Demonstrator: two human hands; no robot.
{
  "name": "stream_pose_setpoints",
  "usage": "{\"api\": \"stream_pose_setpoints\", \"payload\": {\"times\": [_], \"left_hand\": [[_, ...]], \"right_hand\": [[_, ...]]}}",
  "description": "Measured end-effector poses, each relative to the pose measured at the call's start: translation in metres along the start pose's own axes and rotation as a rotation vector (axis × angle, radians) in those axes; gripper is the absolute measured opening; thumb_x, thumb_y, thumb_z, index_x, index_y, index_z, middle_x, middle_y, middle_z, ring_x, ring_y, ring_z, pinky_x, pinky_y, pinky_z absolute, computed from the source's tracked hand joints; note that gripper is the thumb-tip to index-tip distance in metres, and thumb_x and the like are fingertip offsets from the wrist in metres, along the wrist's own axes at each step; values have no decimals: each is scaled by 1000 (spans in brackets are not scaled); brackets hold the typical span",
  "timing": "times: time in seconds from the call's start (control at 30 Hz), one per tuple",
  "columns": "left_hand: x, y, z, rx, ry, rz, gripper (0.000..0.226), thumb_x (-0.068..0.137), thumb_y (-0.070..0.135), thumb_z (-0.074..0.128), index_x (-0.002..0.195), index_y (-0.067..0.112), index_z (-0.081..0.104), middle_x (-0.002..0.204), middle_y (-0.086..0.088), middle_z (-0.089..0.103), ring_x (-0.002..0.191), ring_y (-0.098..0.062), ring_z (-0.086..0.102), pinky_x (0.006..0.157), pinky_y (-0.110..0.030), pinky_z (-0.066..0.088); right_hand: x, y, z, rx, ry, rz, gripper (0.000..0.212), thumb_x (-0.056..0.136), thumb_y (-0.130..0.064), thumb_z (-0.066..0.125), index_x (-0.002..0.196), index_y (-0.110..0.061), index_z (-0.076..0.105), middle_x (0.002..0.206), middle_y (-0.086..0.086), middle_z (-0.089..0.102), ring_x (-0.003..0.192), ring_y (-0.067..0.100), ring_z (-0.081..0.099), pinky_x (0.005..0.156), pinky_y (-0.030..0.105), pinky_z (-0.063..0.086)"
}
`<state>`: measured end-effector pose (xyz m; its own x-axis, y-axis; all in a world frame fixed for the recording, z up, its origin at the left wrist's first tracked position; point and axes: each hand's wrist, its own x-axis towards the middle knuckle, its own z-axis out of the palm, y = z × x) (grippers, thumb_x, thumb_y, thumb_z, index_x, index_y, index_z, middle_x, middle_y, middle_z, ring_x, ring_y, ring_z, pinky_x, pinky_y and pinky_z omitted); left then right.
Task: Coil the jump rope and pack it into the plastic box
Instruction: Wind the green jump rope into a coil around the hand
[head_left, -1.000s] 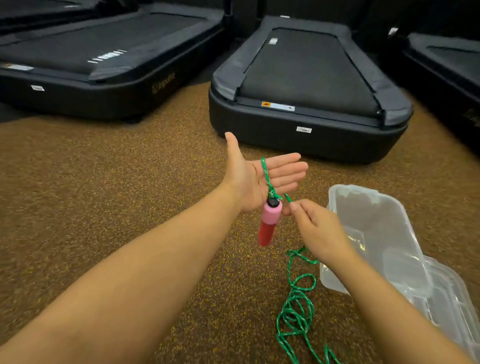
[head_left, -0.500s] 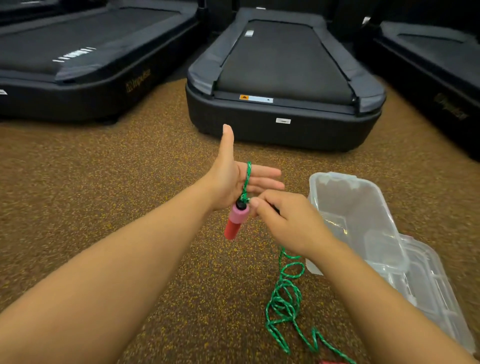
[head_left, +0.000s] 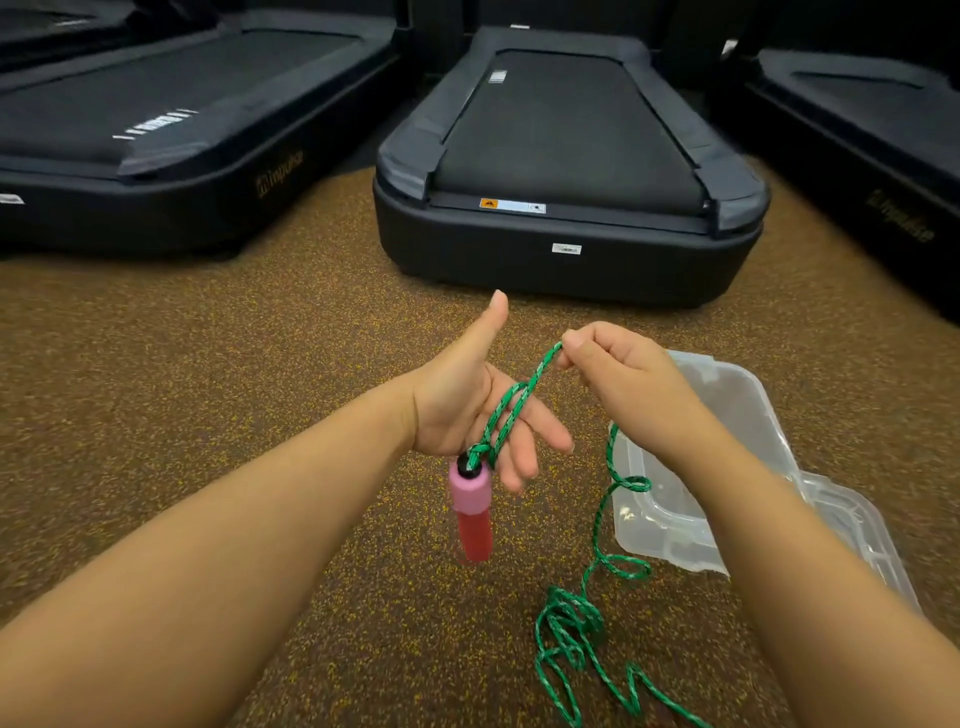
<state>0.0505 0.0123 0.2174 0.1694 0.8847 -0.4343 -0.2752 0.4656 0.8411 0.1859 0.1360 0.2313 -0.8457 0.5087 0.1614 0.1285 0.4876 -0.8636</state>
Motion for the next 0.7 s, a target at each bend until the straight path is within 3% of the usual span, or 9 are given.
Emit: {"api": "stream_pose_setpoints", "payload": {"times": [0.1,0.17,0.23,0.33,0.43,0.5,0.6,0.7], "left_hand": [[-2,2,3,-58,-70,72,101,79,79,14,79,-1,76,51,-13,66,50,-27,68,72,-36,53],[-3,5,9,-74,-56,174,68,88,57,35,81,5,77,48,-7,65,44,-21,65,63,-31,53],[-1,8,13,-159,22,276,49,90,39,41,86,6,77,46,-2,64,33,-12,54,50,-25,50],[6,10,10,-315,133,367,46,97,35,38,104,4,71,52,1,64,26,-3,37,41,-20,37],[10,7,5,-326,249,391,47,101,38,34,117,4,63,67,-1,72,28,-2,35,41,-17,36],[11,6,5,-336,304,395,47,101,39,34,120,4,61,85,-6,76,38,-3,47,45,-17,45],[12,7,6,-363,354,415,47,101,38,35,121,4,59,102,-12,74,71,-17,73,61,-24,59],[13,7,2,-380,430,443,47,101,36,36,127,2,55,116,-17,69,91,-22,72,76,-29,58]], "right_hand": [[1,9,4,38,52,31,26,96,-32,50,74,-23,62,56,-10,46,48,-1,38,50,17,33],[-1,19,11,95,69,82,25,95,-31,52,76,-20,64,53,-16,51,49,-4,42,50,12,34],[-5,31,20,115,53,129,27,97,-30,50,82,-13,66,53,-14,48,47,-3,39,49,15,32],[-15,47,34,64,25,120,32,99,-31,44,75,-21,62,48,-13,43,44,0,34,49,22,27],[-22,55,45,3,21,100,33,99,-35,42,71,-28,59,46,-19,48,44,1,36,54,28,29],[-25,57,50,-56,8,97,32,99,-35,41,73,-28,58,49,-22,51,46,1,39,54,29,30],[-29,53,54,-71,-11,78,31,99,-35,42,74,-26,58,53,-22,55,51,0,42,55,31,33],[-30,47,53,-98,-54,64,30,98,-34,43,73,-27,58,52,-30,54,49,-1,44,55,28,30]]}}
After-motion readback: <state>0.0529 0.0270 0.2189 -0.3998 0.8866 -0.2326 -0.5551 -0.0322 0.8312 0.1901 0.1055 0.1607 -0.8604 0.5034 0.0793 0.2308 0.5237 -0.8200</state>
